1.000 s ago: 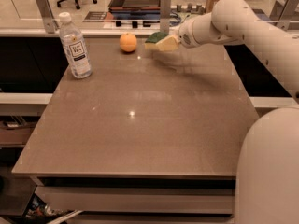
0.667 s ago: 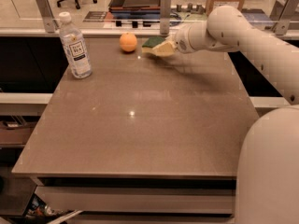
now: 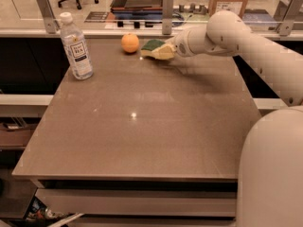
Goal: Move sponge near orange
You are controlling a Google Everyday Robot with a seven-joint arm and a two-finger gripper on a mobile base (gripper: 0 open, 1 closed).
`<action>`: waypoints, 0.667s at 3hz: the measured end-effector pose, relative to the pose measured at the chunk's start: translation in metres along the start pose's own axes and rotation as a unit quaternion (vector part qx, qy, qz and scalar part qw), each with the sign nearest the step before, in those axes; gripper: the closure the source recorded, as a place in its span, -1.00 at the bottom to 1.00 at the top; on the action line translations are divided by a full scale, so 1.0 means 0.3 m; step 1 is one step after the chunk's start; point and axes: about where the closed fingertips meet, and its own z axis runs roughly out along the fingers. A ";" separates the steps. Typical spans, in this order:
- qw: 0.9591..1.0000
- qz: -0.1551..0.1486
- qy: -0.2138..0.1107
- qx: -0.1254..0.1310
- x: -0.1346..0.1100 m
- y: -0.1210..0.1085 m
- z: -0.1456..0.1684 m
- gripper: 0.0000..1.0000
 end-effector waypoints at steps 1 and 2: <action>1.000 0.000 0.000 -0.002 0.001 0.007 0.009 0.17; 1.000 0.000 0.001 -0.004 0.002 0.014 0.017 -0.30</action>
Offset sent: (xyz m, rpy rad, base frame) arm 0.0001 0.0024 -0.0015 0.0003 0.0020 0.0031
